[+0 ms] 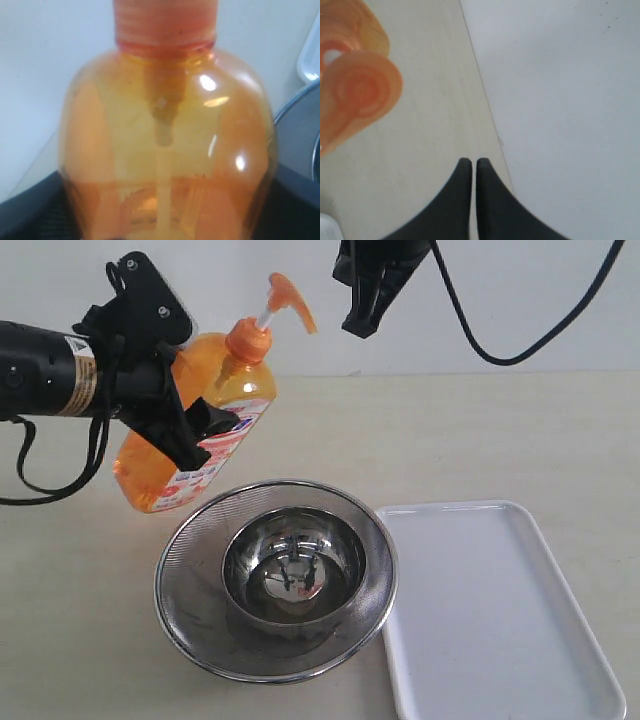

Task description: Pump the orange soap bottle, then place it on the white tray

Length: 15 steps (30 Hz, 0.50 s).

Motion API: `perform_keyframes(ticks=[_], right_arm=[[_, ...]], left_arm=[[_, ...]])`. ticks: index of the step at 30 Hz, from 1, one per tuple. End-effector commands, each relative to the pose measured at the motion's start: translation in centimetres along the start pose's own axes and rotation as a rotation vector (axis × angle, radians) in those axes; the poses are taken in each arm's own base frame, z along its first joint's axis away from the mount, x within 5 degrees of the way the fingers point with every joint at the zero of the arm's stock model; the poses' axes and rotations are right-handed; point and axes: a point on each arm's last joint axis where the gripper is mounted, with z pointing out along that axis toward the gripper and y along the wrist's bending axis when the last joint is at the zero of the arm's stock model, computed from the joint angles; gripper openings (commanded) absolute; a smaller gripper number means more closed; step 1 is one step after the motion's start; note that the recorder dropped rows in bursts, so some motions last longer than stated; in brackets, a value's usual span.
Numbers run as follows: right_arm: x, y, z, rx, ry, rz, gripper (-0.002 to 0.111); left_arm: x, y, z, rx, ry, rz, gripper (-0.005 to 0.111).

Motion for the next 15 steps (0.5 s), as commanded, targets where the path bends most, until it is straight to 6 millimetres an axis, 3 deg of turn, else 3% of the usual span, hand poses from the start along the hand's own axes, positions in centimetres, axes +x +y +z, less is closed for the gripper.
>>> perform_keyframes(ticks=[1,7,15], right_arm=[[-0.1,-0.3,-0.5,0.018,-0.013,0.010,0.000],[0.0,-0.4,-0.5,0.034,0.005,0.024,0.000],[0.1,-0.5,-0.5,0.050,0.018,0.031,0.000]], left_arm=[[-0.7,2.4,0.8,-0.005,-0.125,-0.078,0.005],[0.6,4.6,0.1,-0.053,-0.350,-0.196,0.005],[4.1,1.7,-0.5,0.032,-0.401,-0.159,0.005]])
